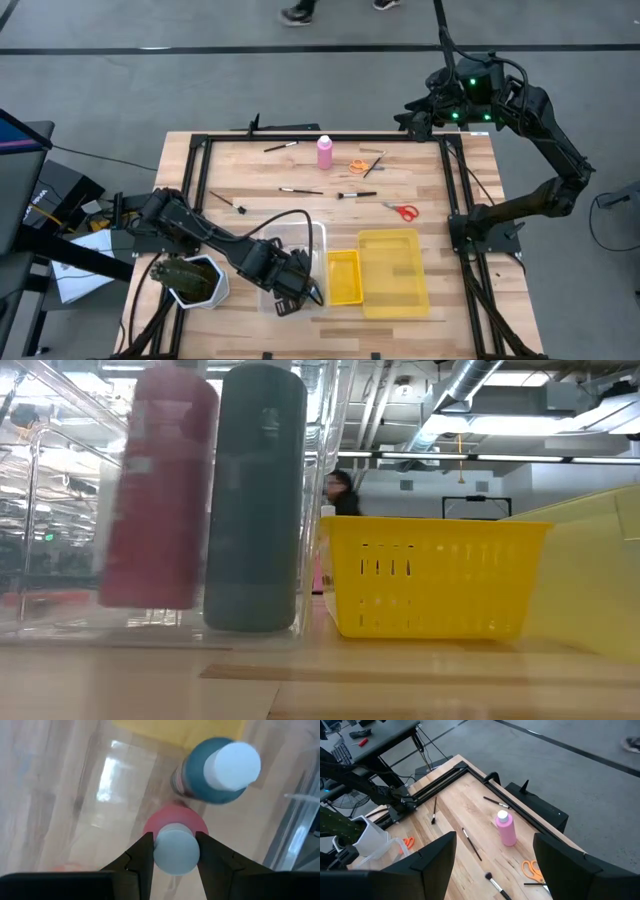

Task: Pick & Place Paint Supplies
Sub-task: Put the red paint bottle into the transparent bin, then put the black paint brush into the right yellow bin

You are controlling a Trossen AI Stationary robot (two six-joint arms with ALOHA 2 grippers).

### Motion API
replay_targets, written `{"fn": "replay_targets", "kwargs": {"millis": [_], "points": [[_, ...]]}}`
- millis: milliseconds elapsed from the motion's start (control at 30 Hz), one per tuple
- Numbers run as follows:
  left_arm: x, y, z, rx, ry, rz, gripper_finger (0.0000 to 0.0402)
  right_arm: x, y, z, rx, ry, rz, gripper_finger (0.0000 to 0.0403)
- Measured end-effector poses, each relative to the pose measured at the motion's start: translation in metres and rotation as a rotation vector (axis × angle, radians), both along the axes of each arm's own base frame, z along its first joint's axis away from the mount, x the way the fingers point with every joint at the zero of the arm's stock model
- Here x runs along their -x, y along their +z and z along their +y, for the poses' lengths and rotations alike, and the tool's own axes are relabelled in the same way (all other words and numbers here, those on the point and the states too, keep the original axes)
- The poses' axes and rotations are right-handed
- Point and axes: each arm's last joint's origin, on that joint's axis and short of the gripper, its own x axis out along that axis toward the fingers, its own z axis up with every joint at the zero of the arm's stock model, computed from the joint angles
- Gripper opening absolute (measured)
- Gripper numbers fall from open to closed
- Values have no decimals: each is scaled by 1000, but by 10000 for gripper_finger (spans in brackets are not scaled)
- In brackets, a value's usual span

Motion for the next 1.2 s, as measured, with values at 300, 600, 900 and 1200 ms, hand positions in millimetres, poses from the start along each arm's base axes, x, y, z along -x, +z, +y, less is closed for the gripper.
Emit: {"fn": "replay_targets", "kwargs": {"millis": [300, 600, 900, 1200], "points": [[1, -4, -2, -1, 13, 4, 114, 0, 0, 0, 0, 0, 0, 260], [4, 0, -1, 14, 10, 4, 212, 0, 0, 0, 1, 0, -1, 260], [22, 34, 11, 18, 18, -100, 259, 0, 0, 0, 7, 2, -2, 260], [58, 95, 47, -77, 128, -384, 241, -1, 1, -1, 24, 9, -8, 260]]}}
